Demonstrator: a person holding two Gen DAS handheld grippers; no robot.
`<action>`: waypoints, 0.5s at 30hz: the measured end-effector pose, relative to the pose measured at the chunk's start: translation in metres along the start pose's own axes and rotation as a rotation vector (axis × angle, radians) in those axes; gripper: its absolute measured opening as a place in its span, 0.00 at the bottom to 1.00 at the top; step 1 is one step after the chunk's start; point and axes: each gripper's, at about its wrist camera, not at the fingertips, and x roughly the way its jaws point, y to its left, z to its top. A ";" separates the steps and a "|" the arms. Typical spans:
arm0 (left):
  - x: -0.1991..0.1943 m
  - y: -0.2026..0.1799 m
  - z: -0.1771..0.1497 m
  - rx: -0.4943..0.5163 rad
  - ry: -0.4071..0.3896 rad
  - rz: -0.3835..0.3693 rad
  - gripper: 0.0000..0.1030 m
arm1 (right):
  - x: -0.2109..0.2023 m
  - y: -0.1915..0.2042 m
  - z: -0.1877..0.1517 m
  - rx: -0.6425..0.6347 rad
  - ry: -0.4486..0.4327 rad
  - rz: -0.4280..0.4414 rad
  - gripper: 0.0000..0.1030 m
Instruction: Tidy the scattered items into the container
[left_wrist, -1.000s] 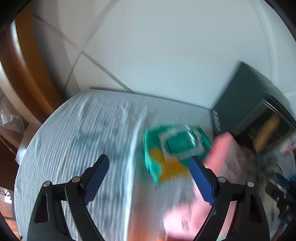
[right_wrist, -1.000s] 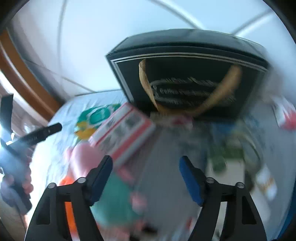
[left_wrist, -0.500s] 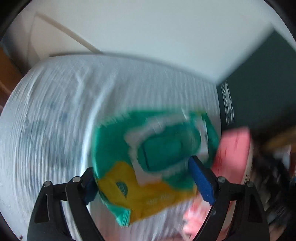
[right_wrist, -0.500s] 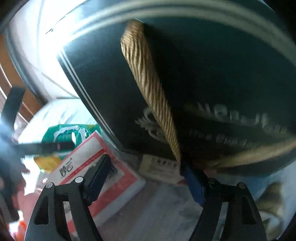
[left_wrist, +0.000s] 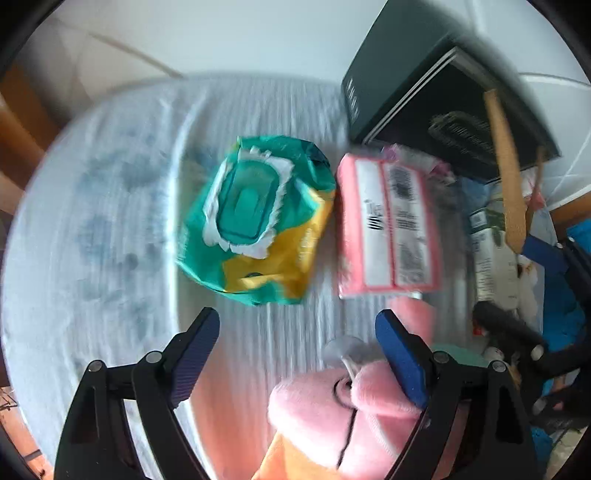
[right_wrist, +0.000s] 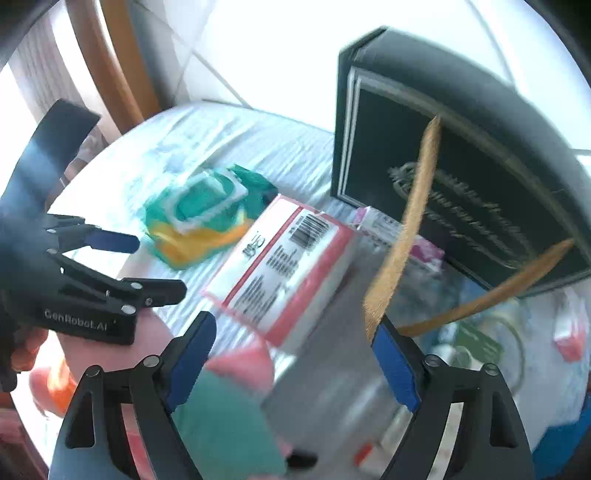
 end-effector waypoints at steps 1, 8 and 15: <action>-0.015 -0.003 -0.006 0.004 -0.036 0.007 0.85 | -0.014 -0.001 -0.001 0.014 -0.021 -0.016 0.82; -0.096 -0.011 -0.059 -0.008 -0.199 0.068 0.85 | -0.122 -0.008 -0.035 0.132 -0.197 -0.091 0.92; -0.103 -0.028 -0.173 -0.081 -0.180 0.062 0.85 | -0.142 0.023 -0.134 0.188 -0.120 0.014 0.98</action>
